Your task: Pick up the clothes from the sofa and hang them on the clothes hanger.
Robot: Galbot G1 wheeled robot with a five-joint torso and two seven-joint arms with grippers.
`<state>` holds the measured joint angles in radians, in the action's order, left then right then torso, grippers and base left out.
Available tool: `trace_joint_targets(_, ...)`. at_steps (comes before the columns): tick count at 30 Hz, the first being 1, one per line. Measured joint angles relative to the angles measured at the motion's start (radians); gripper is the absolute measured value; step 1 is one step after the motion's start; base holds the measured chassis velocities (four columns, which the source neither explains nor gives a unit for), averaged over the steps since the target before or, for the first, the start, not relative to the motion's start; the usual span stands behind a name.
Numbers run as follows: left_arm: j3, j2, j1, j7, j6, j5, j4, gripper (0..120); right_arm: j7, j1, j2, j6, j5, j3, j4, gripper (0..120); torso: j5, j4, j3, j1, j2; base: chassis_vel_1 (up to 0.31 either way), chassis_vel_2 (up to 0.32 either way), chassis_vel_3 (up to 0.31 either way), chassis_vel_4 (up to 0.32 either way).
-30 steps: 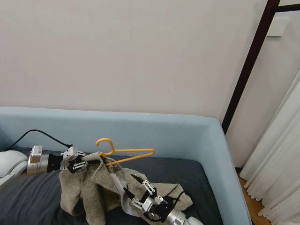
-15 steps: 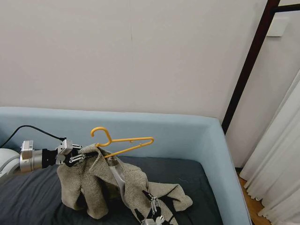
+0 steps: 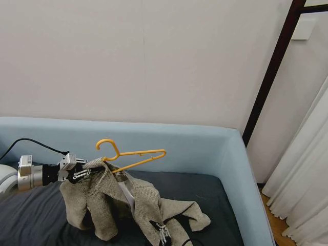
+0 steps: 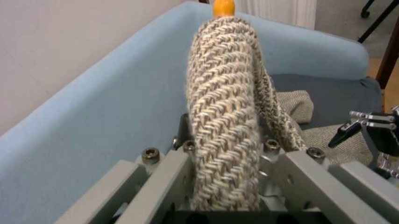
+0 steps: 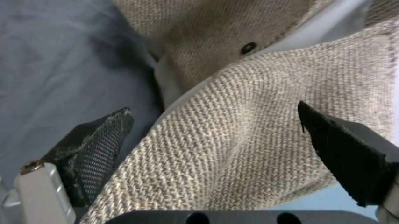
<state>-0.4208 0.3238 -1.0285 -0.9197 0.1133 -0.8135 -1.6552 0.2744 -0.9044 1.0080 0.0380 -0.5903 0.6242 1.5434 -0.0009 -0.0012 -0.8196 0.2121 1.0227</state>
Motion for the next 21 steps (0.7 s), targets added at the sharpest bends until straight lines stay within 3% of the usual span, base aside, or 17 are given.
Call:
trace_joint_targets(5,-0.013,0.0,-0.015,0.002,0.0,0.0,-0.009,8,-0.054,-0.001,-0.007,-0.018,0.001,-0.005,0.019,100,0.0,0.0,0.0,0.0,0.0,0.0,0.0,0.0,0.0)
trace_joint_targets(11,-0.018,0.005,-0.024,0.002,-0.007,-0.006,-0.024,8,-0.024,-0.011,-0.008,-0.066,0.001,0.025,0.022,100,0.0,-0.0001,0.0,0.0,0.0,0.0,0.0,0.0,0.0)
trace_joint_targets(15,-0.019,0.009,-0.035,0.002,-0.013,-0.04,-0.036,8,0.125,-0.016,0.034,-0.174,-0.016,0.076,-0.026,100,0.0001,-0.0001,0.0,0.0,0.0,0.0,0.0,0.0,0.0)
trace_joint_targets(21,-0.019,0.006,-0.035,0.0,-0.013,-0.05,-0.036,8,0.215,-0.006,0.073,-0.302,-0.007,0.104,-0.058,100,0.0001,0.0,0.0,0.0,0.0,0.0,0.0,0.0,0.0)
